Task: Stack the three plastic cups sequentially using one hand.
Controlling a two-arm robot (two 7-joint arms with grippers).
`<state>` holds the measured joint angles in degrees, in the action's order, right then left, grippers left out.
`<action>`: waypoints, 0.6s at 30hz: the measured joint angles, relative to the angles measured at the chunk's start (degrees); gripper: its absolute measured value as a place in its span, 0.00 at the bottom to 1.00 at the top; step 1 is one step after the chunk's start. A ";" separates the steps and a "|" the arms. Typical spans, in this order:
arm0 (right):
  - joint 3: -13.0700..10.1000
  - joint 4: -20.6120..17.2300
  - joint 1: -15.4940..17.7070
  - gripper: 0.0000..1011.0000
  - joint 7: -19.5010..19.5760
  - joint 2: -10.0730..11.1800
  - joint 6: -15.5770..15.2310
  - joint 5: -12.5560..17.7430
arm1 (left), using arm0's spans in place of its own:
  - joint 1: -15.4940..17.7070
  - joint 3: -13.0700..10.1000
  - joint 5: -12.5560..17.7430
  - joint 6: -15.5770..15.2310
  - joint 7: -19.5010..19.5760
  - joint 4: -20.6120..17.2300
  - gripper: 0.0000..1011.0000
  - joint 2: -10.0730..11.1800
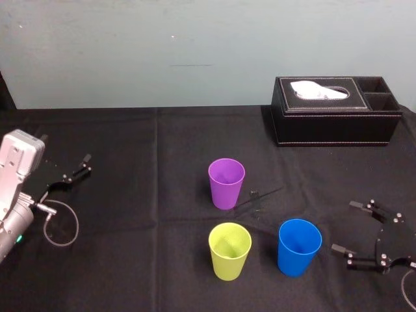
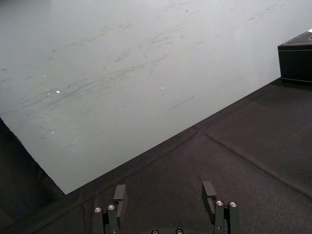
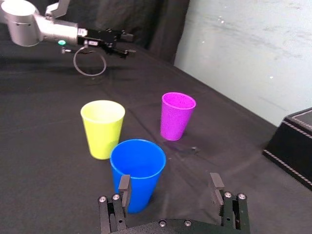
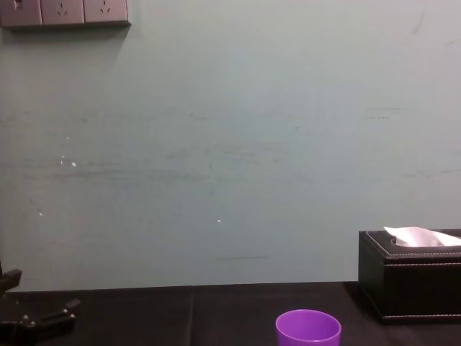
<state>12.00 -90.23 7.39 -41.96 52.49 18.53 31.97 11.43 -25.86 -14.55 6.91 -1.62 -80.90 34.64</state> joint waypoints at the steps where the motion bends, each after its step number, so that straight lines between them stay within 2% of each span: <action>1: 0.31 0.43 -0.32 0.99 -0.66 -0.30 0.00 -0.21 | 0.00 0.00 0.00 0.00 0.00 0.00 1.00 0.00; 8: 1.34 2.37 -1.80 0.99 -3.36 -1.96 -0.65 -0.21 | 0.00 0.00 0.00 0.00 0.00 0.00 1.00 0.00; 11: 1.75 3.40 -2.54 0.99 -5.44 -3.05 -1.12 0.90 | 0.00 0.00 0.00 0.00 0.00 0.00 1.00 0.00; 18: 2.75 4.48 -3.56 0.99 -7.64 -4.20 -1.96 2.08 | 0.00 0.00 0.00 0.00 0.00 0.00 1.00 0.00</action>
<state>14.75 -85.75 3.83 -49.60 48.29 16.58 34.05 11.43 -25.86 -14.55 6.91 -1.62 -80.90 34.64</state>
